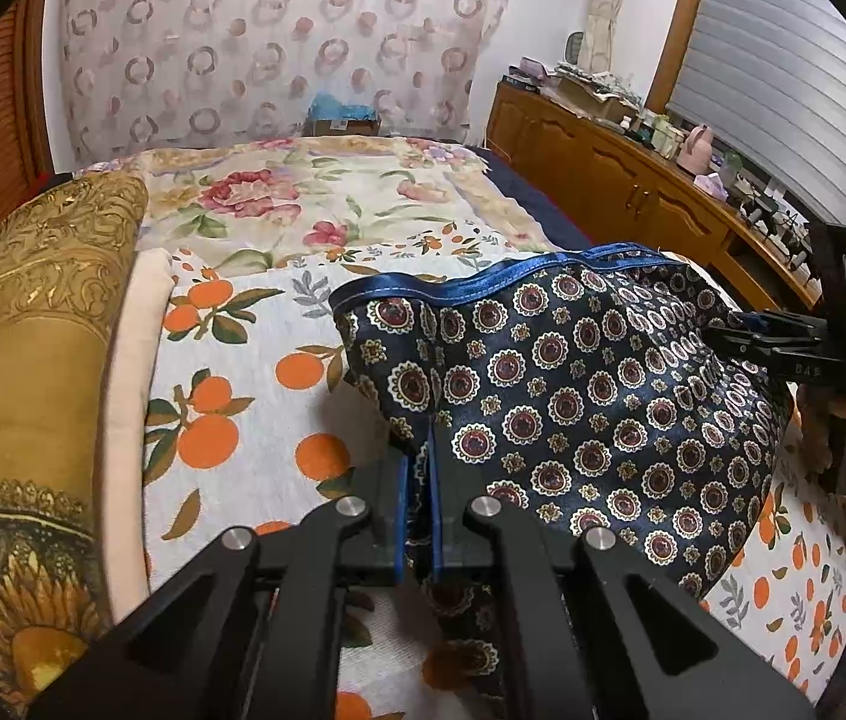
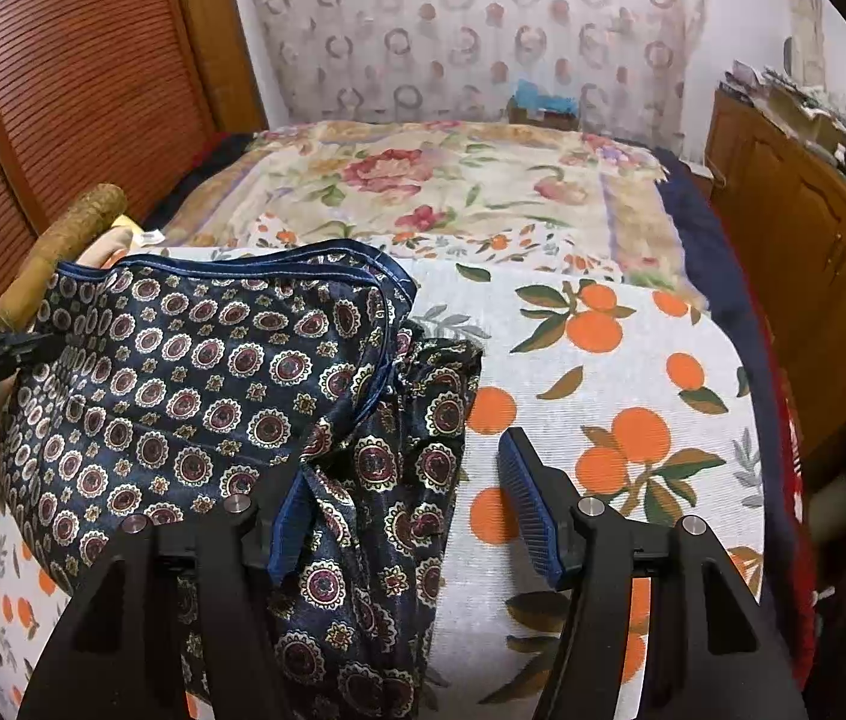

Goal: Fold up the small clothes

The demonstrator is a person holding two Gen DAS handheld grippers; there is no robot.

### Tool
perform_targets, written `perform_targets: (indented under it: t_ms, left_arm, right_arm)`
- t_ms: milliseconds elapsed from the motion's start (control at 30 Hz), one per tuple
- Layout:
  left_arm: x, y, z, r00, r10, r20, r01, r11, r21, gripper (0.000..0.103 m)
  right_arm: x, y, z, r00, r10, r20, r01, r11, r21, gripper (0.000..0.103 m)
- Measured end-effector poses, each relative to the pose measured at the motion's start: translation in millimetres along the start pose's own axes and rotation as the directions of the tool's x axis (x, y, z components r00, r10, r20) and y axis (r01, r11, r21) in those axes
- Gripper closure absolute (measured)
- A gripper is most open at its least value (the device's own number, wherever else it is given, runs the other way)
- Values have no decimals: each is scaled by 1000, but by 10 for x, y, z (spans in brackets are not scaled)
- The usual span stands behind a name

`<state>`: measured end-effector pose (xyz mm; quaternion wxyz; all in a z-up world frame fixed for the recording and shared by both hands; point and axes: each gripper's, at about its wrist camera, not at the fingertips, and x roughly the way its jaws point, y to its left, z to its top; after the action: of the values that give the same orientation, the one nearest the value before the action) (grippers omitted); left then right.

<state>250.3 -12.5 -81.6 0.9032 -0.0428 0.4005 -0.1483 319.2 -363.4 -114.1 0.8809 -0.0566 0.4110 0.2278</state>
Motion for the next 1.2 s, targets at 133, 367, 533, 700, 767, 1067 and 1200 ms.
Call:
perform_targets:
  t_ms: [133,367,533,700,767,1067,1200]
  left_arm:
    - [-1,-10,0,1000,1,-3,-1,1000,-1,100]
    - [34,-28,-9,1000,5,-10,-5,1000,-1,100]
    - [43,-27,-13,1000,8,-14,-8,1000,3,100]
    - [51,-5,-27,1000,7,-17,-7,1000,2,100]
    - [56,-2,-38,1000,8,-18,-8,1000,4,100]
    - [12,13,-57,1000,-24,-13,24,1000,7,101]
    - [-204,-54,-29,998,-48,33,47,999,23,101]
  right_arm:
    - [26,13,13,1000,5,2,-5,1000,-4,43]
    - [58,15,36,1000,3,2,-3,1000,-7,42]
    - [98,98,29,1000,8,-2,-8,1000,-29,50]
    - [94,198,7,999,46,1,-46,998,-51,68]
    - [89,218,13,998,57,-1,-57,997,-57,74]
    - [17,320,-28,997,73,19,-71,994,-87,95]
    - [-125,357,-82,995,69,70,-63,995,-80,97]
